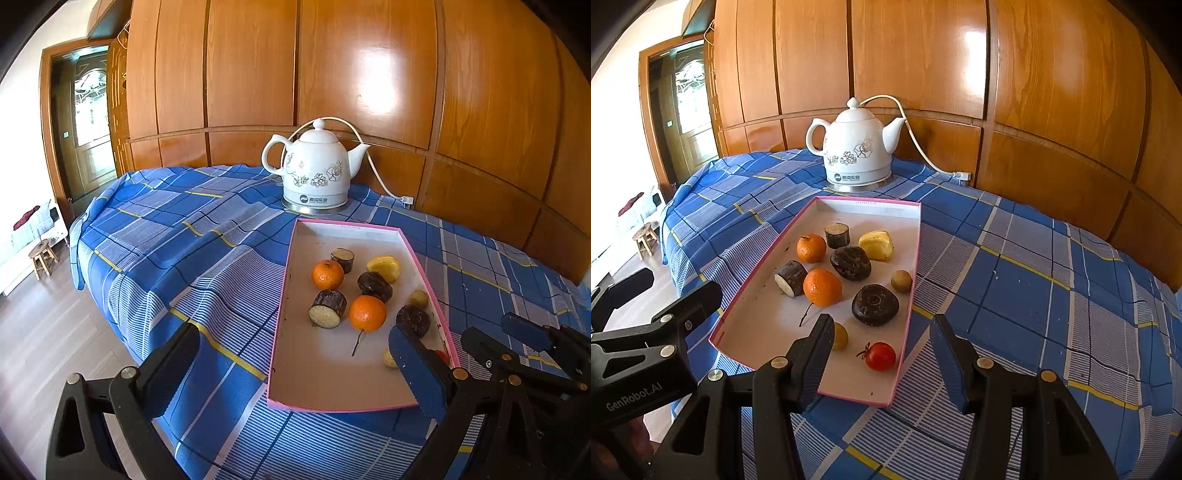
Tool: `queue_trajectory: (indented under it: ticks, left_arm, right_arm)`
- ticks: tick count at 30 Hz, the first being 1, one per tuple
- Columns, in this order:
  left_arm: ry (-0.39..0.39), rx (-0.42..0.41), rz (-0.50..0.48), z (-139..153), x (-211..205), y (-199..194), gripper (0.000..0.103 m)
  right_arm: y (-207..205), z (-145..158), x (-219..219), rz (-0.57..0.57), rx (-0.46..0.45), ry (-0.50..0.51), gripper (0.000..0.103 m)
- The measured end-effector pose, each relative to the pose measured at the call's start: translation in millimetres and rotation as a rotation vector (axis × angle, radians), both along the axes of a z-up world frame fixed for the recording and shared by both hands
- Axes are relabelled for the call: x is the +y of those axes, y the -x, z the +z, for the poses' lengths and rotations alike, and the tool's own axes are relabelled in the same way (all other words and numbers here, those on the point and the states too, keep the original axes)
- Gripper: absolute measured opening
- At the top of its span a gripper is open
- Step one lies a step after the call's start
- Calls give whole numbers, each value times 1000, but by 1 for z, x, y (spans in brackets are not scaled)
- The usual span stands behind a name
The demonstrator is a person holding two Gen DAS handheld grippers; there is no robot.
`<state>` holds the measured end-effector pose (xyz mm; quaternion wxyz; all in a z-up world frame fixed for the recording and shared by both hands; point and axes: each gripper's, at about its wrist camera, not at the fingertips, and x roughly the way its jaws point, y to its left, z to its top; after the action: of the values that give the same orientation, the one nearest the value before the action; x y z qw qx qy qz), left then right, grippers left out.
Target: Organize fruits
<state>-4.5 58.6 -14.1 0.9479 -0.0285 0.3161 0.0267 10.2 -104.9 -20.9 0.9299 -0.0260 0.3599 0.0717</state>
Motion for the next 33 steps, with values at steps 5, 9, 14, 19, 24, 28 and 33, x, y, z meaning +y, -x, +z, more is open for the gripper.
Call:
queue_trajectory:
  ticks: [5, 9, 14, 19, 24, 28, 33]
  left_arm:
    - [0, -1, -1, 0, 0, 0, 103]
    - [2, -3, -1, 1, 0, 1, 103]
    - [3, -3, -2, 1, 0, 1, 103]
    - [2, -2, -6, 2, -1, 1, 103]
    - [4, 3, -8, 2, -2, 1, 103]
    - [7, 6, -8, 1, -2, 0, 103]
    - [12, 8, -13, 1, -1, -1, 103]
  right_arm:
    - [0, 1, 0, 4, 1, 2, 55]
    - [0, 2, 1, 7, -4, 3, 55]
    - [1, 2, 2, 11, -7, 5, 55]
    - [1, 2, 2, 11, -6, 5, 55]
    - [1, 2, 2, 11, -4, 5, 55]
    - [0, 1, 2, 12, -3, 5, 55]
    - [0, 0, 2, 12, -1, 3, 55]
